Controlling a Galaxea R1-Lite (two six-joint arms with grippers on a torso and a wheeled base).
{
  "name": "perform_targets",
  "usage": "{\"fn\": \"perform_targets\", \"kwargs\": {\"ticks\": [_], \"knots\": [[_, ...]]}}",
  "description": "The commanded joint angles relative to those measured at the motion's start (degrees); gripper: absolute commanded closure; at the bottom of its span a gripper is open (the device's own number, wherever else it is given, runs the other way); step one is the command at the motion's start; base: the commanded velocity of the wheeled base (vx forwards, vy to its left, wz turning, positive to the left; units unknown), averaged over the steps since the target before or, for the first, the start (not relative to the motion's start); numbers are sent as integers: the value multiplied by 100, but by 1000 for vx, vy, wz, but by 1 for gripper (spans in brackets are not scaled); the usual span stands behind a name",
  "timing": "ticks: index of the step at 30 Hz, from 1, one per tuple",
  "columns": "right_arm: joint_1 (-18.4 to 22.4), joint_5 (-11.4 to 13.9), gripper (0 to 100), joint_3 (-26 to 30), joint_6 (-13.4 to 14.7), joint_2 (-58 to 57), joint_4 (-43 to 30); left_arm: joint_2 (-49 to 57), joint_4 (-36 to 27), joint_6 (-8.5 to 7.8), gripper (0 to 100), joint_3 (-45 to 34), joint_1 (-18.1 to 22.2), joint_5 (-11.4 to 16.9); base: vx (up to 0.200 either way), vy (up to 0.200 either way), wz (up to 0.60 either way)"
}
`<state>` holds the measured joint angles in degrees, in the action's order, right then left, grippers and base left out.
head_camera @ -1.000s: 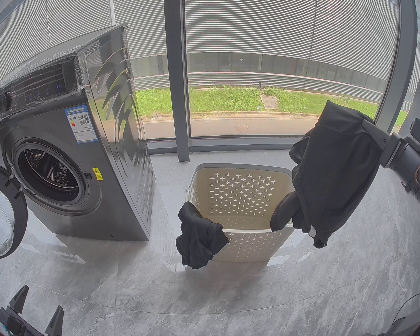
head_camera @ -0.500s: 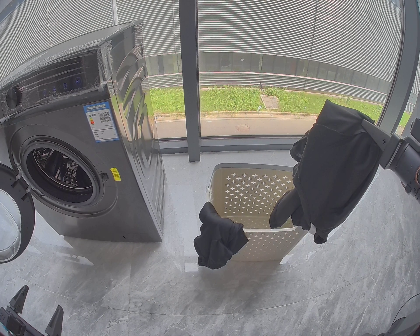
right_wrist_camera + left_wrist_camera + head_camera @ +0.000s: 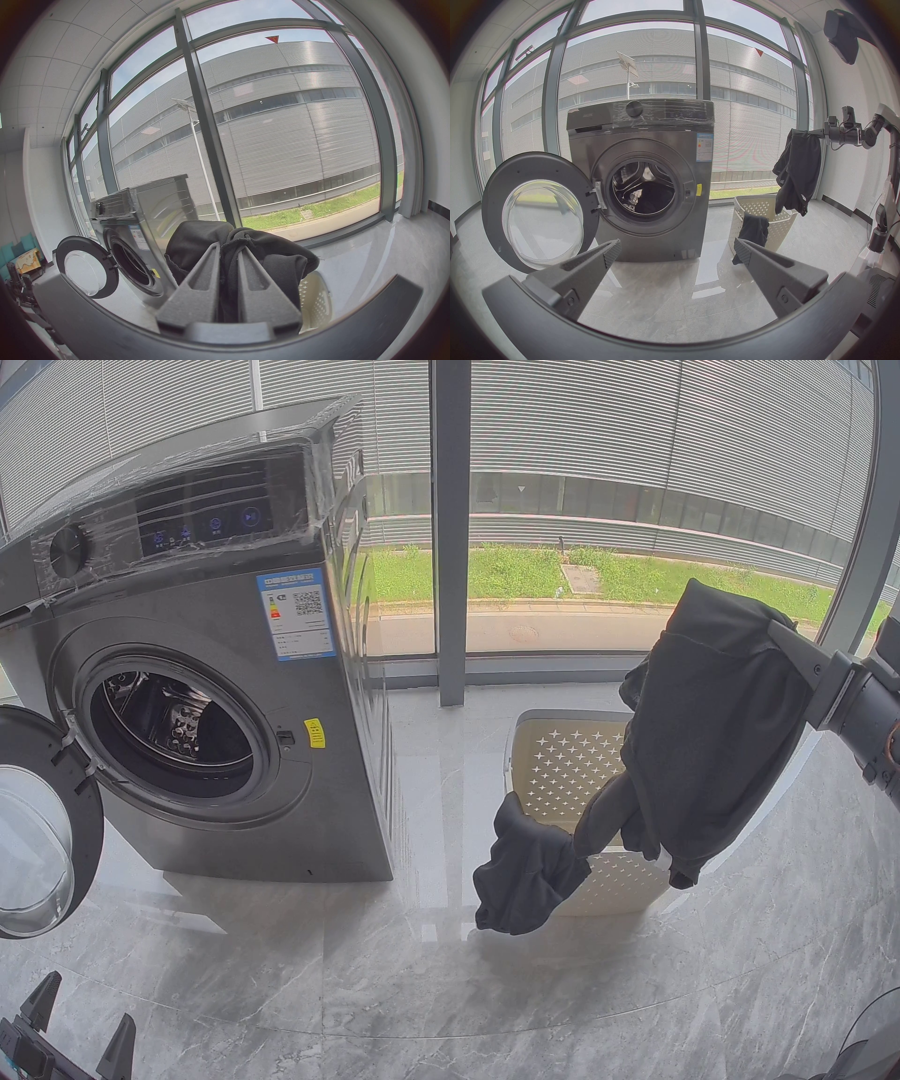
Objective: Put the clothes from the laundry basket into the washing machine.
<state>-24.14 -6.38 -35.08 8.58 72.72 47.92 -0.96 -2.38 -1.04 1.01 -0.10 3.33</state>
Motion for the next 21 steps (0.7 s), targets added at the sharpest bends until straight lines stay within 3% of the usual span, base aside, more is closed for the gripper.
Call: {"fn": "perform_targets", "kwargs": {"ticks": [1, 21], "knots": [[-118, -13, 100, 10, 3, 50, 7, 96, 0, 7, 0, -92, 1, 1, 0, 200, 0], [-188, 5, 100, 46, 12, 67, 15, 96, 0, 7, 0, -92, 1, 1, 0, 200, 0]]}}
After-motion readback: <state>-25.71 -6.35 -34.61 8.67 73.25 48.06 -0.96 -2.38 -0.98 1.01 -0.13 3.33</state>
